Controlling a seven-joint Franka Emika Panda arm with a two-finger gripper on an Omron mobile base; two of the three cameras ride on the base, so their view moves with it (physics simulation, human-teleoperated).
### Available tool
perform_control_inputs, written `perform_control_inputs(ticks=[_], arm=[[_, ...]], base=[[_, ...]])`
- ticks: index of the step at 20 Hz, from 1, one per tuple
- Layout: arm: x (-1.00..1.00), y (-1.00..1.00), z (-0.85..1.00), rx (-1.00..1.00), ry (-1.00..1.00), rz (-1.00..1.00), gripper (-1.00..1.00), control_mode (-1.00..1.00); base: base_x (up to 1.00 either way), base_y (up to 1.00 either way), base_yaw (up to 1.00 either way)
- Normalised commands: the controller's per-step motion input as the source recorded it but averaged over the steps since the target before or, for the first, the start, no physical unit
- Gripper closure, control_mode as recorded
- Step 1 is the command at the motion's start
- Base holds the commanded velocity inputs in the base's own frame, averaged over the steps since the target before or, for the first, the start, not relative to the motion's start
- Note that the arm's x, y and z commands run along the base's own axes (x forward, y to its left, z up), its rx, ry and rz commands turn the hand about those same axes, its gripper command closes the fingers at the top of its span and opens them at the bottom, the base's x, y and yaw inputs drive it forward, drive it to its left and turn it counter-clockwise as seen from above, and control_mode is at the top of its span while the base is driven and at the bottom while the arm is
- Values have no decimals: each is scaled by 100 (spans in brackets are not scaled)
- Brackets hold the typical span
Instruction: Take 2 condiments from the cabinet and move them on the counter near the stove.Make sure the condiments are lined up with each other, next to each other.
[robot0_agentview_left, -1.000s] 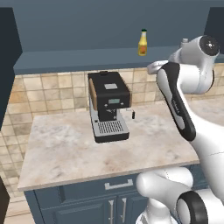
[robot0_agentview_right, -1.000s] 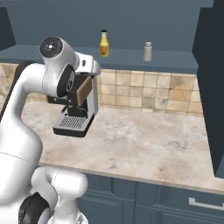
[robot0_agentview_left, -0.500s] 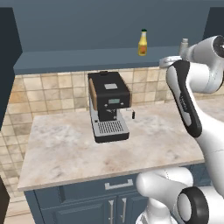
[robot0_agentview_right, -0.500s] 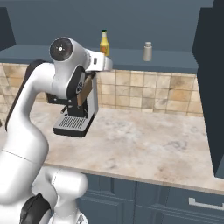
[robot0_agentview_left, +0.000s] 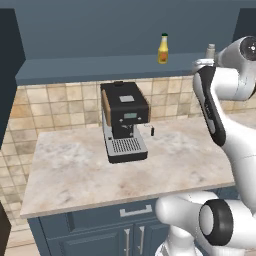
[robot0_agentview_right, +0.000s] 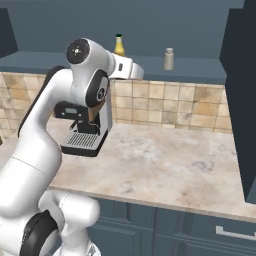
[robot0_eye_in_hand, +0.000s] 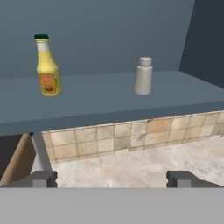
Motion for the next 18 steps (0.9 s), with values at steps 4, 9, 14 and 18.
perform_control_inputs(ticks=[4, 9, 14, 18], arm=[[35, -40, 0, 0, 0, -14, -100, -100], [34, -26, 3, 0, 0, -5, -100, -100], [30, -24, 9, 0, 0, 0, -100, -100], [34, -26, 2, 0, 0, 0, -100, -100]], base=[[0, 0, 0], [0, 0, 0], [0, 0, 0], [0, 0, 0]])
